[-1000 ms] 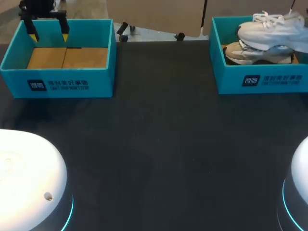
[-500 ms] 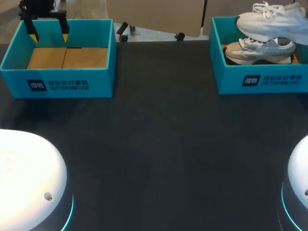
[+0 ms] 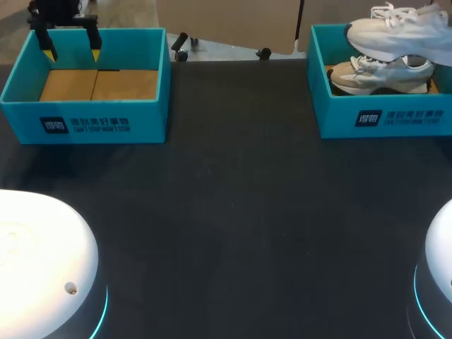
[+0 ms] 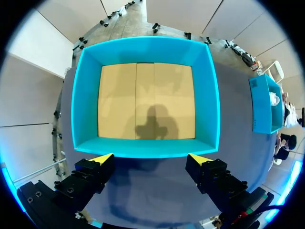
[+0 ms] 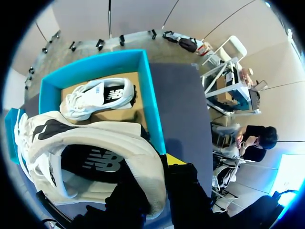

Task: Take the shoe out of the shoebox, open the shoe tongue, remove and reinsert the insole, then place the shoe into the shoebox

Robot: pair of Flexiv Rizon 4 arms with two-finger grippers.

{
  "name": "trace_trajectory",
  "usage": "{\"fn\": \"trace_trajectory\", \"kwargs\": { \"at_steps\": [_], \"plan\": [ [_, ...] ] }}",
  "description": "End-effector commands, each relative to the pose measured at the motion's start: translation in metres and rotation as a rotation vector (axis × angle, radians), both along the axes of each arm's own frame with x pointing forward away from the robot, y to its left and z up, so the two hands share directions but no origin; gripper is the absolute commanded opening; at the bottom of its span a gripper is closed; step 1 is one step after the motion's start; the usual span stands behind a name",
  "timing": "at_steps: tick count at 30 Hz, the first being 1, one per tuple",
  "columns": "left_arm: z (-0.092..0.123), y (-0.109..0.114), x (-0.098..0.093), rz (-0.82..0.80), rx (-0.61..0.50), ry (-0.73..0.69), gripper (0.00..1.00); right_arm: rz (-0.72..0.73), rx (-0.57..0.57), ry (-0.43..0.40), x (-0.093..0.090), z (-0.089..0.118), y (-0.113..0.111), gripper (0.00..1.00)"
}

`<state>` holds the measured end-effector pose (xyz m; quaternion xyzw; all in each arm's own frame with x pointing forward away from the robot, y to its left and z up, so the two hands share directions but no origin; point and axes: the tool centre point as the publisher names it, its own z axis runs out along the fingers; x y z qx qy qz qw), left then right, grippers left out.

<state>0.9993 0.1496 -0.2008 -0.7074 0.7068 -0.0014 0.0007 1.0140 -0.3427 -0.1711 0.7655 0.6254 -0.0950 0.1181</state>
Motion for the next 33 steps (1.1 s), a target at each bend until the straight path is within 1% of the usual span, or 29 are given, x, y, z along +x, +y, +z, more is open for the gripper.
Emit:
{"fn": "trace_trajectory", "kwargs": {
  "at_steps": [1,4,8,13,16,18,22,23,26,33],
  "plan": [
    [0.0,0.0,0.0,0.0,0.001,0.001,1.0,0.01,-0.021,-0.012,-0.007,0.014,0.011,0.0],
    [0.0,0.0,0.0,0.0,0.001,0.001,1.0,0.009,-0.023,-0.021,-0.015,0.025,0.024,0.0],
    [0.0,0.0,0.0,0.0,0.001,0.001,1.0,0.014,-0.021,-0.021,-0.025,0.032,0.044,0.0],
    [0.0,0.0,0.0,0.0,0.001,0.001,1.0,0.004,-0.023,-0.025,-0.037,0.036,0.067,0.0],
    [0.0,0.0,0.0,0.0,0.001,0.001,1.0,-0.011,-0.019,-0.019,-0.048,0.037,0.082,0.0],
    [0.0,0.0,0.0,0.0,0.001,0.001,1.0,-0.017,-0.018,-0.016,-0.052,0.037,0.088,0.0],
    [0.0,0.0,0.0,0.0,0.001,0.001,1.0,-0.015,-0.03,-0.007,-0.07,0.041,0.113,0.0],
    [0.0,0.0,0.0,0.0,0.001,0.001,1.0,-0.014,-0.03,-0.006,-0.071,0.041,0.115,0.0],
    [0.0,0.0,0.0,0.0,0.001,0.001,1.0,-0.01,-0.044,-0.001,-0.084,0.042,0.134,0.0],
    [0.0,0.0,0.0,0.0,0.001,0.001,1.0,-0.005,-0.06,0.005,-0.112,0.043,0.172,0.0]
  ]
}}
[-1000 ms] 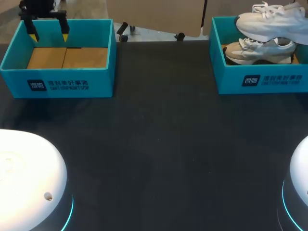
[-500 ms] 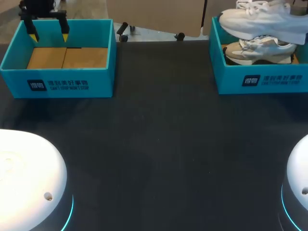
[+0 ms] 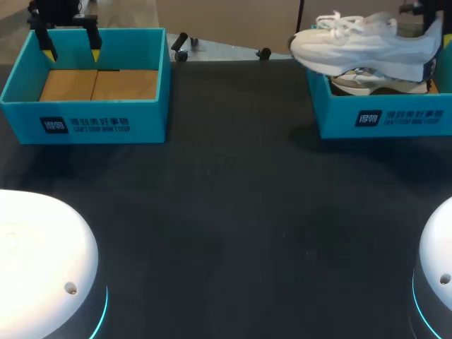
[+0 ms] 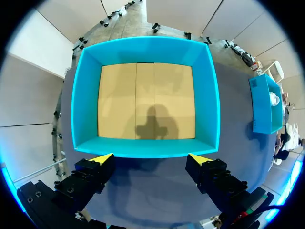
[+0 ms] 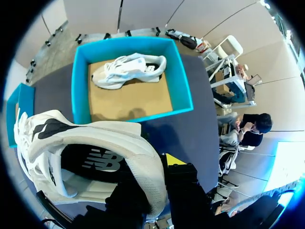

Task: Take the shoe out of the shoebox, open the shoe tongue, remove and reinsert the insole, then place the shoe into the shoebox

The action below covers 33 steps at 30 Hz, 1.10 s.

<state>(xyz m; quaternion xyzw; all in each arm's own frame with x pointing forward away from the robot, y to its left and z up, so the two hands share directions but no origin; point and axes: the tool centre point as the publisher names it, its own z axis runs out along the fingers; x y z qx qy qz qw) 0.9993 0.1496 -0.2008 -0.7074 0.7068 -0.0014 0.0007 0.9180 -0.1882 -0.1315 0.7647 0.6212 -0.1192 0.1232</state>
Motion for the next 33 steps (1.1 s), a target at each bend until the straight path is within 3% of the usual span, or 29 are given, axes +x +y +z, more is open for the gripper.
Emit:
{"fn": "trace_trajectory", "kwargs": {
  "at_steps": [1,16,33],
  "plan": [
    [0.0,0.0,0.0,0.0,0.001,0.001,1.0,0.006,-0.025,-0.024,-0.02,0.003,0.023,0.0],
    [0.0,0.0,0.0,0.0,0.001,0.001,1.0,0.015,-0.056,-0.035,-0.089,0.002,0.103,0.0],
    [0.0,0.0,0.0,0.0,0.001,0.001,1.0,0.048,-0.077,-0.013,-0.165,-0.012,0.174,0.0]
  ]
}}
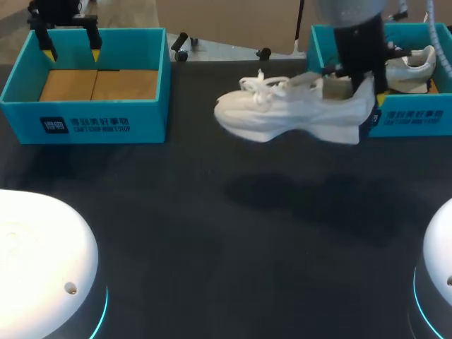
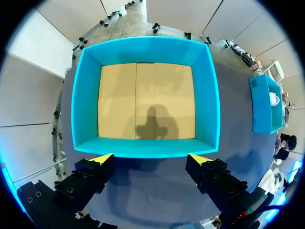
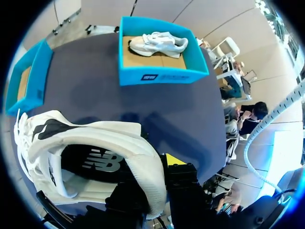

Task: Take the shoe out of the shoebox, open the shoe tongue, remove and reinsert the insole, then place the shoe into the shoebox

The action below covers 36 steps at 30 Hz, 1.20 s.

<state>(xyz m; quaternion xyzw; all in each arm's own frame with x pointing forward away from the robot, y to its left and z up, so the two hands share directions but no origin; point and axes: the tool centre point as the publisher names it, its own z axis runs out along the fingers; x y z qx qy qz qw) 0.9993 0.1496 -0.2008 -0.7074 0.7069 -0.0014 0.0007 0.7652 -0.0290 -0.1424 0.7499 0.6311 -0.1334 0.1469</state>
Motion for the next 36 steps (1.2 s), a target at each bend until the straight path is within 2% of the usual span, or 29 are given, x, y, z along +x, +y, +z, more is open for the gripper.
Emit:
{"fn": "trace_trajectory", "kwargs": {
  "at_steps": [1,12,20,36],
  "plan": [
    [0.0,0.0,0.0,0.0,0.001,0.001,1.0,0.018,-0.028,-0.008,-0.016,-0.002,0.018,0.0],
    [0.0,0.0,0.0,0.0,0.001,0.001,1.0,0.072,-0.055,-0.007,-0.058,-0.007,0.043,0.0],
    [0.0,0.0,0.0,0.0,0.001,0.001,1.0,0.069,-0.001,0.014,-0.092,-0.018,0.057,0.0],
    [0.0,0.0,0.0,0.0,0.001,0.001,1.0,0.069,0.006,0.019,-0.094,-0.019,0.058,0.0]
  ]
}}
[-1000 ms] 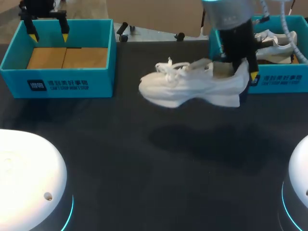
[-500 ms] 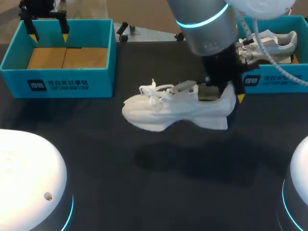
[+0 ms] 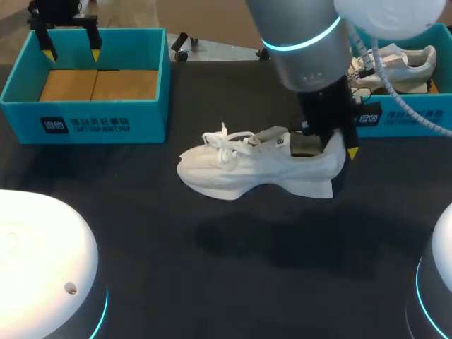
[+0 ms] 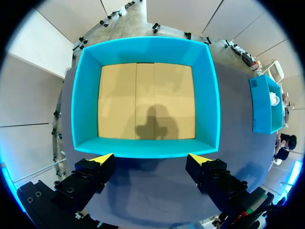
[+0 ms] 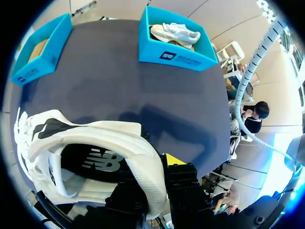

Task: Take the shoe out of the shoebox, open the shoe tongue, remove and reinsert the insole, then place the shoe into the shoebox

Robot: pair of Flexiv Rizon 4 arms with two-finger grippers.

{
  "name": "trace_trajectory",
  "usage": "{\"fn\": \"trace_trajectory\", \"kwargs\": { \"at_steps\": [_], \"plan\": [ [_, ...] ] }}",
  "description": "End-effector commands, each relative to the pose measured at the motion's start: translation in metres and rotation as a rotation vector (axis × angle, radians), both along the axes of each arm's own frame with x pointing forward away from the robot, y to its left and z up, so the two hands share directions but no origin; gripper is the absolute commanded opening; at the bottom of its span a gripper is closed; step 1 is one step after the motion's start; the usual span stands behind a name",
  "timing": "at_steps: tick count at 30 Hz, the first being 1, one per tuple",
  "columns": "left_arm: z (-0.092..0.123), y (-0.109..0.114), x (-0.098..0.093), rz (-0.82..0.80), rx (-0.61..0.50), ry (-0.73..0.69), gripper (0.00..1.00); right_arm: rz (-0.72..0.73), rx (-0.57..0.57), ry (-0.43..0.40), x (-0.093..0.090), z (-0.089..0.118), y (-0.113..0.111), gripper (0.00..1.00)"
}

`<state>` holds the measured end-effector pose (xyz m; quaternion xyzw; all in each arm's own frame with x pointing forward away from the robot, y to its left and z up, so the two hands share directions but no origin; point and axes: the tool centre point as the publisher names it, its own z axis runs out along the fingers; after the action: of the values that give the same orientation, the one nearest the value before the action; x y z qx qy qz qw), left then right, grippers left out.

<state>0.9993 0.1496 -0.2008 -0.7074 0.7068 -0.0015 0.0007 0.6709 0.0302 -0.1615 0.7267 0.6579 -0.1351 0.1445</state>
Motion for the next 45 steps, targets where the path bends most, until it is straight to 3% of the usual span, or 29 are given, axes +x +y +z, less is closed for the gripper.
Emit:
{"fn": "trace_trajectory", "kwargs": {
  "at_steps": [1,5,12,28,45],
  "plan": [
    [0.0,0.0,0.0,0.0,0.001,0.001,1.0,0.001,0.004,-0.001,0.0,0.0,-0.001,0.0],
    [0.0,0.0,0.0,0.0,0.001,0.001,1.0,0.001,0.004,-0.001,0.0,0.0,-0.001,0.0],
    [0.0,0.0,0.0,0.0,0.001,0.001,1.0,0.049,0.049,-0.012,0.019,-0.041,0.007,0.0],
    [0.0,0.0,0.0,0.0,0.001,0.001,1.0,0.094,0.085,-0.033,0.025,-0.12,0.02,0.0],
    [0.0,0.0,0.0,0.0,0.001,0.001,1.0,0.122,0.029,-0.052,0.035,-0.177,0.025,0.0]
  ]
}}
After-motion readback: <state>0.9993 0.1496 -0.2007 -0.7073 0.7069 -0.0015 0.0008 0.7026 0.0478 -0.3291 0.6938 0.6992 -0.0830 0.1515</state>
